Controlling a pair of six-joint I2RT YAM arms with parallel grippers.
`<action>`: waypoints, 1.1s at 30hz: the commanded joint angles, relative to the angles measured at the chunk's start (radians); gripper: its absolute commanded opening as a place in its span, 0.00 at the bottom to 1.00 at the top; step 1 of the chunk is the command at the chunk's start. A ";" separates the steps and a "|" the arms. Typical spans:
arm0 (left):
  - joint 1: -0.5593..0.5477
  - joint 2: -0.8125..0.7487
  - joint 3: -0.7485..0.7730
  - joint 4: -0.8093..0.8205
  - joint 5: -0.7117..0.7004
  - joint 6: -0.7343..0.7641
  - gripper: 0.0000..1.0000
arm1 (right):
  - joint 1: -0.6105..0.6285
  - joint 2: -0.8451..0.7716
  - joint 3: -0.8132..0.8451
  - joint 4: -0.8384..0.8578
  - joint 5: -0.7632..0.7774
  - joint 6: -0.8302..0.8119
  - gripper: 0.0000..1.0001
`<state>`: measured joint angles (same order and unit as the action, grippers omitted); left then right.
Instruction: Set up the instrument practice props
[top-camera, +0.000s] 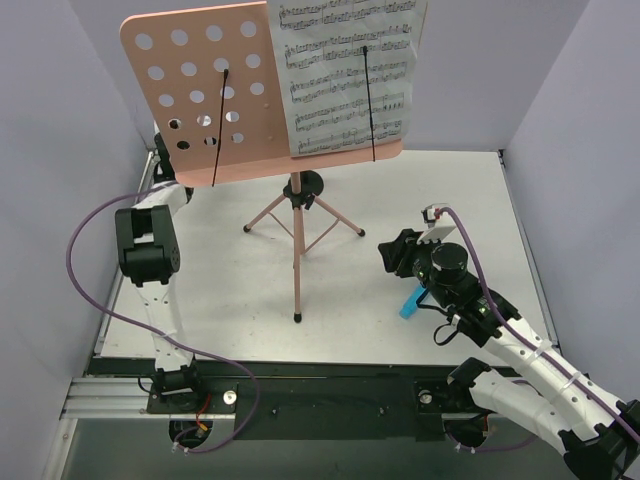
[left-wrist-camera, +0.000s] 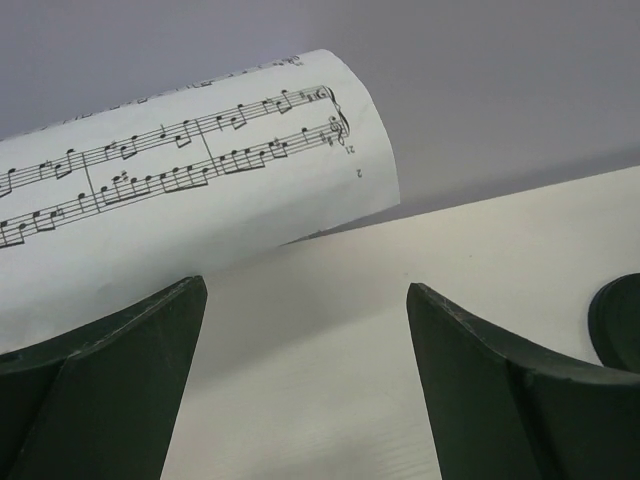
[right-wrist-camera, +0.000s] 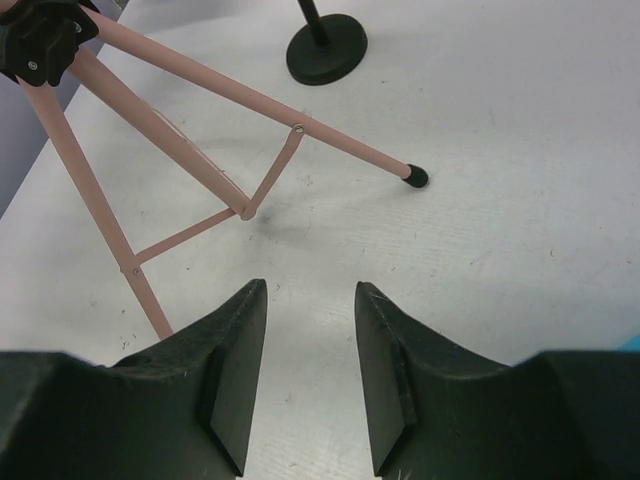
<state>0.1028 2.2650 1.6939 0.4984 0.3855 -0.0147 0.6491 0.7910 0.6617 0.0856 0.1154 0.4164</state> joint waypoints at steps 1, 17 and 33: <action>-0.052 -0.021 0.067 -0.127 -0.095 0.284 0.92 | 0.004 0.005 0.026 0.029 -0.002 -0.002 0.36; -0.014 -0.030 -0.120 0.133 -0.059 -0.238 0.92 | 0.004 0.033 0.022 0.049 -0.023 0.018 0.36; 0.089 0.096 -0.373 0.920 0.148 -0.979 0.91 | 0.007 -0.003 -0.010 0.054 -0.025 0.039 0.36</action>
<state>0.1768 2.3325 1.3716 1.1774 0.4999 -0.8238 0.6495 0.8070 0.6613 0.0944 0.0963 0.4446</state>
